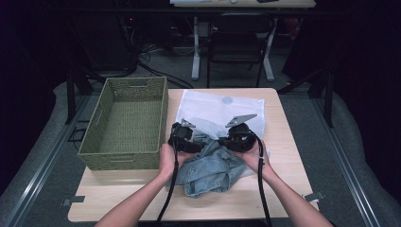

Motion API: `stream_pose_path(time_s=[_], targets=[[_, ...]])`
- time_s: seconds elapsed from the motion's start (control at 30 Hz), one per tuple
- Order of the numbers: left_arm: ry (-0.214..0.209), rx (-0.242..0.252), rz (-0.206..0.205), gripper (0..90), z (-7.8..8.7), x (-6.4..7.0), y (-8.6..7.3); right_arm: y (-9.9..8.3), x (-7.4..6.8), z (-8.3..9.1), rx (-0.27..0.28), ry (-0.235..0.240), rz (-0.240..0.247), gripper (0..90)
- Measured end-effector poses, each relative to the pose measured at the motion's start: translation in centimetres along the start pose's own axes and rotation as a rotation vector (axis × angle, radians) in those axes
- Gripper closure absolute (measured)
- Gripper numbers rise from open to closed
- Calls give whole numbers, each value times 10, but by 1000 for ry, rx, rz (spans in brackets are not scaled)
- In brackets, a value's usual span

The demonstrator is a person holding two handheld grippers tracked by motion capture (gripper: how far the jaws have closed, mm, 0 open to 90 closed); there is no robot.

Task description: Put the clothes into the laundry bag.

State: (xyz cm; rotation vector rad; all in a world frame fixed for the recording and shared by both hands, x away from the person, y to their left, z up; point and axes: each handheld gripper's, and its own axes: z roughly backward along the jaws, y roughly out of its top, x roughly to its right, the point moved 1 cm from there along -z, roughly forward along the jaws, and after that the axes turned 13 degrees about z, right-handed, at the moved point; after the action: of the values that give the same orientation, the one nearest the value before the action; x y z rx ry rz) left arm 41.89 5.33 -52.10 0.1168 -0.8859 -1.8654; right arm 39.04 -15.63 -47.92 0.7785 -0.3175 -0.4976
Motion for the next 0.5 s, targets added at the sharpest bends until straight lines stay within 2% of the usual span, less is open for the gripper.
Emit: stream_pose_path(time_s=[0.07,0.1,0.13,0.2,0.23,0.33,0.4,0.5], targets=[[-17,-33,8,351,-6,-4,2,-1,1,0,-4,0,4,888],[-25,-32,9,367,-9,-4,2,-1,2,0,-5,1,3,888],[-36,-41,-15,425,-9,-3,2,-2,2,0,-7,4,4,888],[-21,-46,-61,539,-10,-1,3,-3,4,0,-10,5,1,888],[-20,-52,-73,619,-10,-1,4,-3,4,-1,-11,6,0,888],[-12,-61,-99,775,-13,-1,4,-4,5,-1,-16,2,3,888],[-17,-56,-114,832,-12,0,1,-4,5,-2,-15,1,1,888],[-25,-35,-170,852,-7,4,-4,-3,5,-1,-10,-10,5,888]])
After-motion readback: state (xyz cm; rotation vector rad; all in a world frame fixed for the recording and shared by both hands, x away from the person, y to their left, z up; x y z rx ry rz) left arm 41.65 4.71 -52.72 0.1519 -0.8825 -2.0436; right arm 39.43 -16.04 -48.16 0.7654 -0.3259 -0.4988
